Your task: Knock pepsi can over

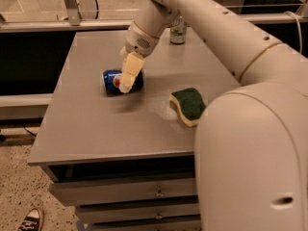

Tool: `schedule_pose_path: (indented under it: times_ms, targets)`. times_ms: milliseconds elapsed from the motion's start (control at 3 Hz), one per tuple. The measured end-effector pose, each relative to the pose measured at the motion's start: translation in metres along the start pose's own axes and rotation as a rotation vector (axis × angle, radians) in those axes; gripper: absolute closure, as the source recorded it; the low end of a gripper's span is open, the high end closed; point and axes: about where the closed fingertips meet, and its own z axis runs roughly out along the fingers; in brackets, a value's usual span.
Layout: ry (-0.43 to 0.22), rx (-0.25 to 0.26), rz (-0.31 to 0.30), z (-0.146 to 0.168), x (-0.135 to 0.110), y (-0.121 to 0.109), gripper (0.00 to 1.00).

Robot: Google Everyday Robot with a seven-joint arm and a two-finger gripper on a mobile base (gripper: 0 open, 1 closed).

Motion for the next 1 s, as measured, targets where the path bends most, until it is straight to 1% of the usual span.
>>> schedule_pose_path:
  times_ms: [333,667,1000]
  targets:
    - [-0.122,0.111,0.05,-0.035,0.016,0.019,0.0]
    - [-0.271,0.215,0.067,-0.061,0.029,0.045,0.0]
    - [-0.519,0.322,0.045,-0.069,0.027,0.074,0.0]
